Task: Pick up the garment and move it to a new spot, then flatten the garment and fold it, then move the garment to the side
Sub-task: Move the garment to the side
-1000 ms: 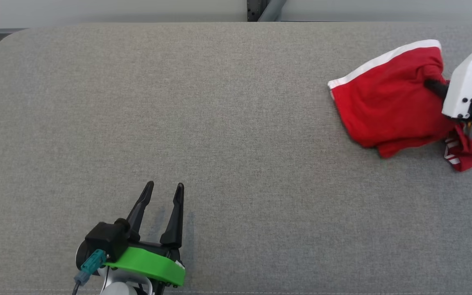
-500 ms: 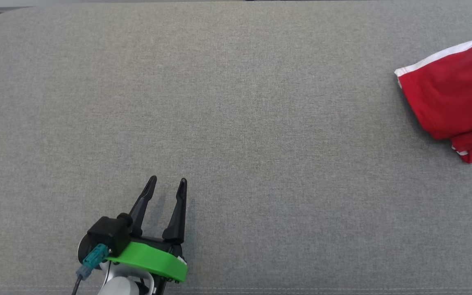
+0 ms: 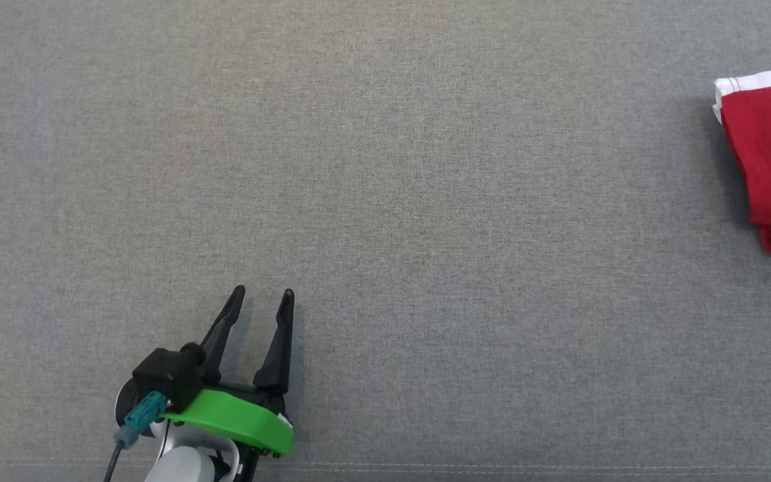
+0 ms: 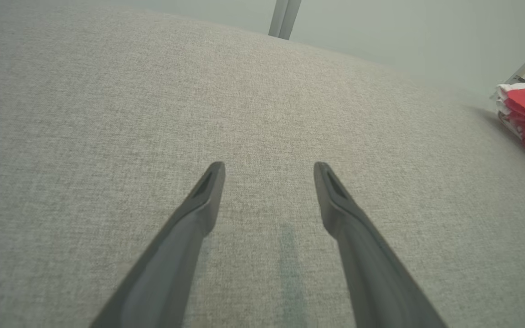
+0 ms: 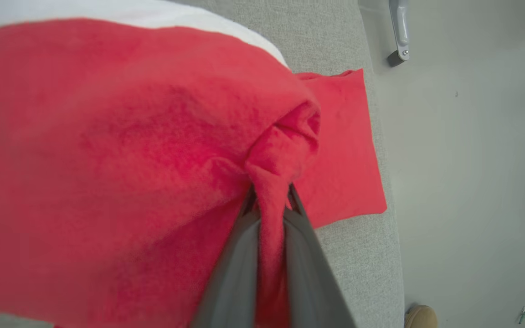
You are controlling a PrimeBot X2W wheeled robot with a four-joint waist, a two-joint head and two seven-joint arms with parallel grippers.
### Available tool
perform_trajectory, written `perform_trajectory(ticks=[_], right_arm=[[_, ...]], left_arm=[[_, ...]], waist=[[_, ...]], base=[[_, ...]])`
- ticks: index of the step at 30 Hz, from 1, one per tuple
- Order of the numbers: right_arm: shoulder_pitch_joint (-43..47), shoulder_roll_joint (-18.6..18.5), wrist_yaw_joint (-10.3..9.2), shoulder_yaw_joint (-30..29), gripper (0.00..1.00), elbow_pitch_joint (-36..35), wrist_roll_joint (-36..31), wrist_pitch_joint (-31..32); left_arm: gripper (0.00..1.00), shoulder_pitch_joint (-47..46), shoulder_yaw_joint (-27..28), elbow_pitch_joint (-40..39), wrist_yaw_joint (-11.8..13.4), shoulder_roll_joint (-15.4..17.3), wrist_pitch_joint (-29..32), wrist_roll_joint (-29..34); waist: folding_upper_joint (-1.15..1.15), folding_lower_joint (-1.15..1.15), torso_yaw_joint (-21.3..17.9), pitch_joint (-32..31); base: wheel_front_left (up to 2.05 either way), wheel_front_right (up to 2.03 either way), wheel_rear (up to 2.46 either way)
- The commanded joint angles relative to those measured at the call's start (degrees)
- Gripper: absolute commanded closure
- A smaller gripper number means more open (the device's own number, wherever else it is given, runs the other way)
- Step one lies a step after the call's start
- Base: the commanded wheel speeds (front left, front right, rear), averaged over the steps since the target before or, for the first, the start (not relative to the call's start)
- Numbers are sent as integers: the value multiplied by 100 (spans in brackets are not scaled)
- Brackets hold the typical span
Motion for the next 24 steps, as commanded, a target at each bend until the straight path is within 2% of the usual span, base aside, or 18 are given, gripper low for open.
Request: perform_trajectory(ticks=[1,2,3,4,7,13,18,22,24], right_arm=[[69,-11,-9,-91,57,1,-181,-220],[115,14,-9,-100,41,45,-267,-420],[140,45,-9,-126,10,100,-351,-639],[149,63,-9,-175,0,159,-454,-887],[154,116,-9,-232,0,402,-702,-1469],[77,212,-9,-310,0,791,-1008,-2119],[213,409,-9,-388,0,989,-1042,-2761],[439,536,-10,-320,0,663,-849,-3454],[756,643,-9,-313,0,176,-633,-3853]], left_arm=[[0,-75,42,29,-16,62,-13,-15],[0,-85,43,35,-16,69,-13,-6],[0,-97,47,40,-16,79,-13,-4],[0,-113,54,42,-16,97,-13,-6],[0,-119,72,40,-16,124,-13,-7],[0,-69,98,68,-16,94,-13,5],[0,158,135,152,-16,24,-13,-47],[0,408,251,86,-16,-23,-13,5],[0,663,450,0,-16,-27,-12,105]], waist=[[0,0,-6,21],[0,0,-6,31],[0,0,-8,41],[0,0,-10,45],[0,0,-21,31],[0,0,-83,-71],[0,0,-124,-435],[0,0,-126,-903],[0,0,-77,-1272]], base=[[0,0,0],[0,0,0],[0,0,0],[0,0,0],[0,0,0],[0,0,0],[0,0,0],[0,0,0],[0,0,0]])
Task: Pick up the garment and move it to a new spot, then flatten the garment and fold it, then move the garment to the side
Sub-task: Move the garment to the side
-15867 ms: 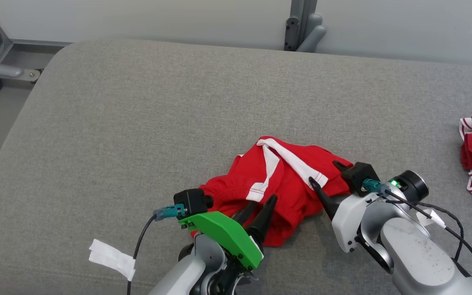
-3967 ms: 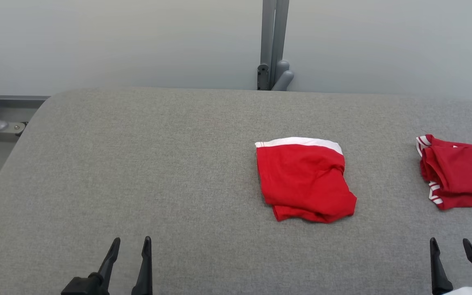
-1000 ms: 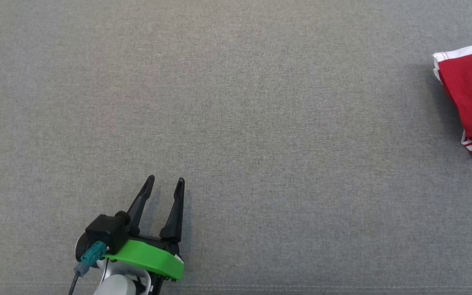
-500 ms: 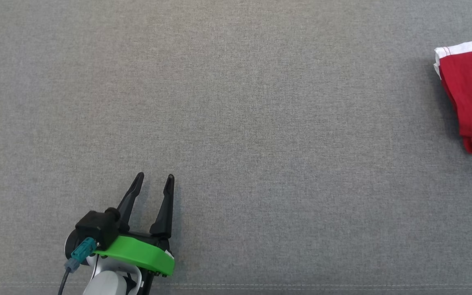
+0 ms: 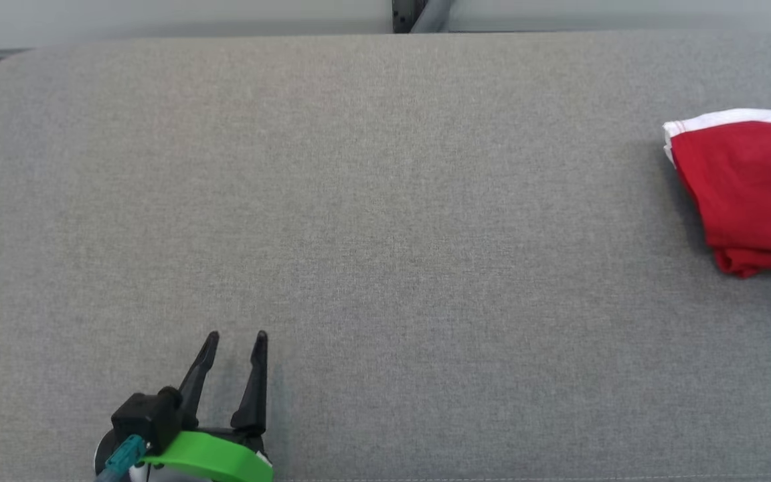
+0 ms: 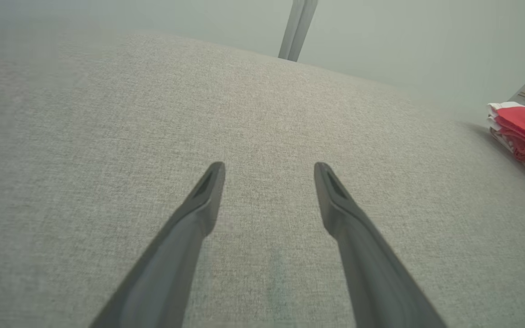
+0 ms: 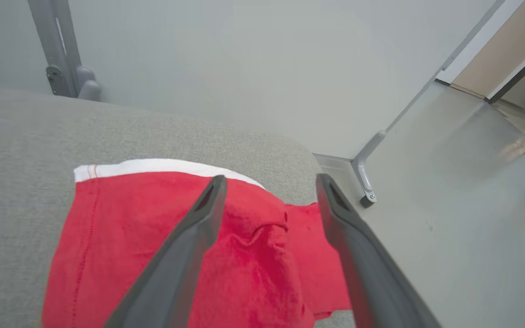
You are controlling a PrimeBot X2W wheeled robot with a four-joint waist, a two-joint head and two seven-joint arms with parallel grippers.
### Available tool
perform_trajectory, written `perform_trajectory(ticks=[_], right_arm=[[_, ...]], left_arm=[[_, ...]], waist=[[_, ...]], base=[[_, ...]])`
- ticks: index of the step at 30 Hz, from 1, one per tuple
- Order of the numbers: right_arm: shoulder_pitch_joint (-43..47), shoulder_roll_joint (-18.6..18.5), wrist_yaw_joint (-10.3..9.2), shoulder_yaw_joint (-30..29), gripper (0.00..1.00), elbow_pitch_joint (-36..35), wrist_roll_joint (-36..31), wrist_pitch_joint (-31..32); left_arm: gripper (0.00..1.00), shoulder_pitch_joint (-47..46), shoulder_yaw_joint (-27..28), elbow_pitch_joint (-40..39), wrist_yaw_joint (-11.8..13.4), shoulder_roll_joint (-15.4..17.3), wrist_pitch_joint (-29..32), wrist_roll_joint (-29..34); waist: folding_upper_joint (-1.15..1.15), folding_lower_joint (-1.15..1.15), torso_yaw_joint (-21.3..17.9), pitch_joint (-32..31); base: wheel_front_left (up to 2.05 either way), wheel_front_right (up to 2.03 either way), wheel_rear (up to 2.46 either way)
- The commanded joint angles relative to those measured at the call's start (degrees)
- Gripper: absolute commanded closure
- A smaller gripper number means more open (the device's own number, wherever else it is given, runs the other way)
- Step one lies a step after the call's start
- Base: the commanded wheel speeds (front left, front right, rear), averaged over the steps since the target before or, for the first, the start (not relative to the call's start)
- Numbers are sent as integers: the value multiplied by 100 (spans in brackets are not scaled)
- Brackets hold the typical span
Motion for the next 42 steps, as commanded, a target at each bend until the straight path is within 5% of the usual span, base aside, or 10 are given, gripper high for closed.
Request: perform_trajectory(ticks=[1,6,12,25,42], right_arm=[[283,75,-9,-18,0,-260,161,-115],[1393,240,-9,-139,0,-1355,564,-411],[2846,912,-8,-175,0,-2316,777,-800],[4098,2208,-10,-394,0,-1522,120,-1858],[4111,2485,-9,-644,0,-1851,-272,-1851]], left_arm=[[0,184,123,-28,-16,-5,-11,81],[0,562,466,-82,-16,-39,-11,359],[0,817,793,-42,-16,-11,-12,502],[0,877,795,251,-16,44,-12,560],[0,613,581,339,-16,177,-11,341]], waist=[[0,0,64,-624],[0,0,229,-1214],[0,0,302,-1462],[0,0,373,-1566],[0,0,218,-1604]], base=[[0,0,0],[0,0,0],[0,0,0],[0,0,0],[0,0,0]])
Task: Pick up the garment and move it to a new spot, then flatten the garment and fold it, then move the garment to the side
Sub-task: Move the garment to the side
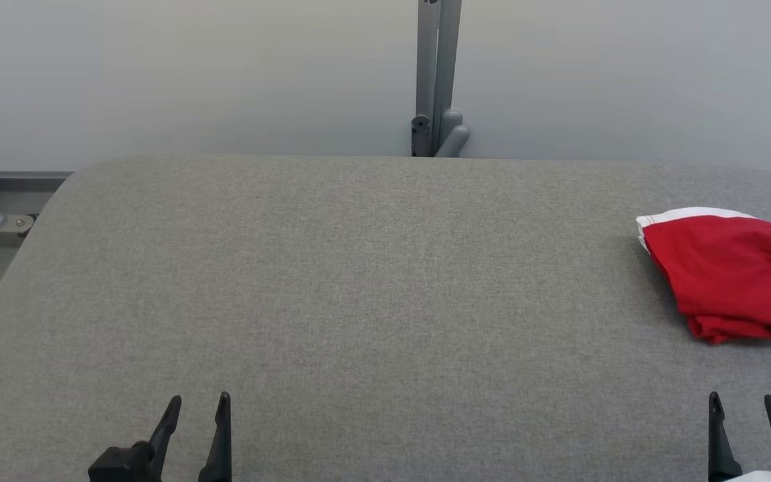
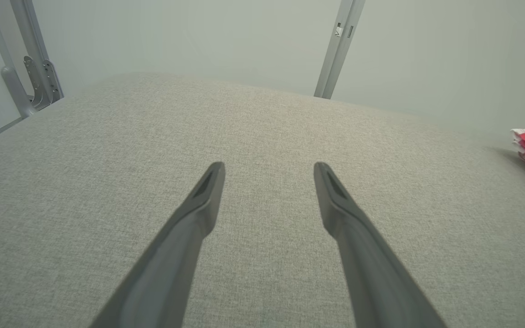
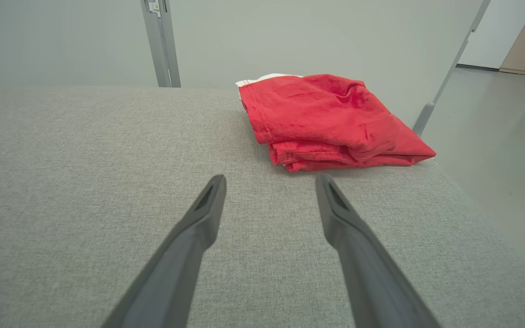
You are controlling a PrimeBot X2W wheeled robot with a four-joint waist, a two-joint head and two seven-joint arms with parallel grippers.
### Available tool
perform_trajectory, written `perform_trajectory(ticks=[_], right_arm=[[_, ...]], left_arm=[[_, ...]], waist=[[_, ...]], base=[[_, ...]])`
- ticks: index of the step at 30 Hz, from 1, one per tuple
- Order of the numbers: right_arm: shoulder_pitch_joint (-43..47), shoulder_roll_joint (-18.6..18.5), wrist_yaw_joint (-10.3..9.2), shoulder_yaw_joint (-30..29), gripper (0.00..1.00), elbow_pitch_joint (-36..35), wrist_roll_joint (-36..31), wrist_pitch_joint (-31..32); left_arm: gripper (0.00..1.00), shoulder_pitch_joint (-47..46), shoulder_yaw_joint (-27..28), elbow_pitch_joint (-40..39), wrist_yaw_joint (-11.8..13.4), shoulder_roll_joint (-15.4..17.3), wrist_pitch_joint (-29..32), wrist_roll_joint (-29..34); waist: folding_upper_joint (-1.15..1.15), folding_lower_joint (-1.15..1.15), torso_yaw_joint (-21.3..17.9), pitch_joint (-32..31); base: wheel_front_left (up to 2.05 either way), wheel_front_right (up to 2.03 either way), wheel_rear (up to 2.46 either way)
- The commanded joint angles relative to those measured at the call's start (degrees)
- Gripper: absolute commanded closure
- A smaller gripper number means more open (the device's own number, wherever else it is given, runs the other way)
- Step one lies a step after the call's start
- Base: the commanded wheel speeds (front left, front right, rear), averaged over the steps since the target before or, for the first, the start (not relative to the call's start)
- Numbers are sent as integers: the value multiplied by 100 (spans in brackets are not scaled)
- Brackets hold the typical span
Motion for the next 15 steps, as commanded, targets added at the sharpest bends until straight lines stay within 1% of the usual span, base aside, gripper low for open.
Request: perform_trajectory(ticks=[1,8,9,15], right_arm=[[-43,-8,-9,4,0,5,-43,-15],[-46,8,-9,66,0,31,-15,-15],[-8,13,0,50,0,23,-16,-1],[-51,6,-1,47,0,16,-3,-2]], left_arm=[[0,-63,-2,-4,-16,46,-12,-38],[0,-80,-47,32,-16,65,-13,-41],[0,-5,-79,31,0,17,0,-6],[0,-52,-57,25,0,2,-1,15]], waist=[[0,0,-2,-2],[0,0,5,4],[0,0,3,3],[0,0,-36,31]], base=[[0,0,0],[0,0,0],[0,0,0],[0,0,0]])
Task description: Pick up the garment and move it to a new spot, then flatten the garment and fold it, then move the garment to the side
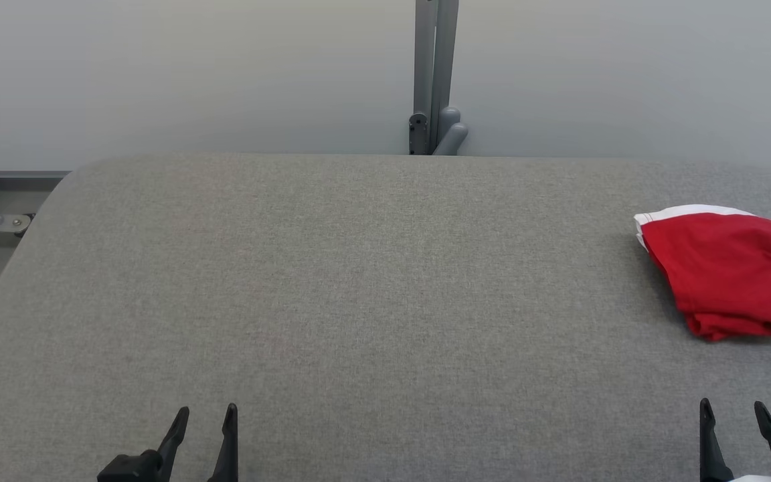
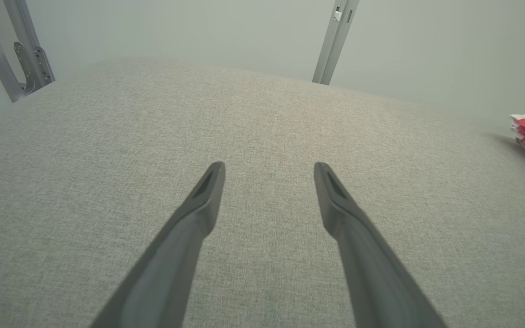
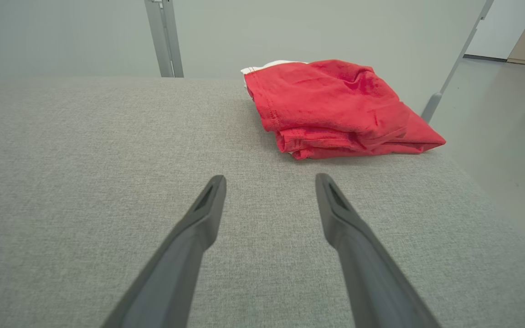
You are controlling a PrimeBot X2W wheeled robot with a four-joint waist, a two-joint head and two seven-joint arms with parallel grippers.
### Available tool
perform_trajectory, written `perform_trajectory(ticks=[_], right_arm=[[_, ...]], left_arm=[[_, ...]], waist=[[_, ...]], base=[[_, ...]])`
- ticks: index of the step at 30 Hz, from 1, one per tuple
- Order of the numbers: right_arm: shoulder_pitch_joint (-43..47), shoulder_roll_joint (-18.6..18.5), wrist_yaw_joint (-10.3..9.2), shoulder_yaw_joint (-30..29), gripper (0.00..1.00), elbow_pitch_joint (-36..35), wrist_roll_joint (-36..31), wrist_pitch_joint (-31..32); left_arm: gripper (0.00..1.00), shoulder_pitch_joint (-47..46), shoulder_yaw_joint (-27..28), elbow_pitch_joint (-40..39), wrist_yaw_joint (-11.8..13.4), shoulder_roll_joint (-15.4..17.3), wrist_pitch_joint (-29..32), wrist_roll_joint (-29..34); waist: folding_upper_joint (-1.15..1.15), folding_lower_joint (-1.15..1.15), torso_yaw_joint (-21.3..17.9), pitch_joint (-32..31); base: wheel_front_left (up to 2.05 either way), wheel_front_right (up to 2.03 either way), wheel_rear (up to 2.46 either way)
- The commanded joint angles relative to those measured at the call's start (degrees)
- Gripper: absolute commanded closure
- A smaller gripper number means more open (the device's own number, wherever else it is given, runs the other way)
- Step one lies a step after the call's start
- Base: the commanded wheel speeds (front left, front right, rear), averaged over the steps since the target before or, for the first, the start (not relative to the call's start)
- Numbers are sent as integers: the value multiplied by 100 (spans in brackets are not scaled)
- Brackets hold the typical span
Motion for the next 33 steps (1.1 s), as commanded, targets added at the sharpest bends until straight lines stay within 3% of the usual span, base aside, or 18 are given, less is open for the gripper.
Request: perform_trajectory(ticks=[1,6,7,14,33], right_arm=[[-82,-62,-3,-18,0,-84,12,-8],[-105,-75,-3,2,0,-102,7,-9],[-9,-5,0,12,100,-2,0,0],[3,122,0,20,100,301,26,42],[-409,73,-2,254,100,201,2300,566]], left_arm=[[0,-131,31,-87,-2,21,-11,26],[0,-173,31,-96,-2,4,-12,50],[100,-15,2,-5,0,-18,0,34],[100,116,-22,273,0,-61,32,16],[100,-228,334,87,-3,-128,545,-1796]], waist=[[0,0,-10,7],[0,0,-42,26],[0,0,-43,26],[0,0,-49,28],[0,0,-153,91]], base=[[0,0,0],[0,0,0],[0,0,0],[0,0,0],[0,0,0]])
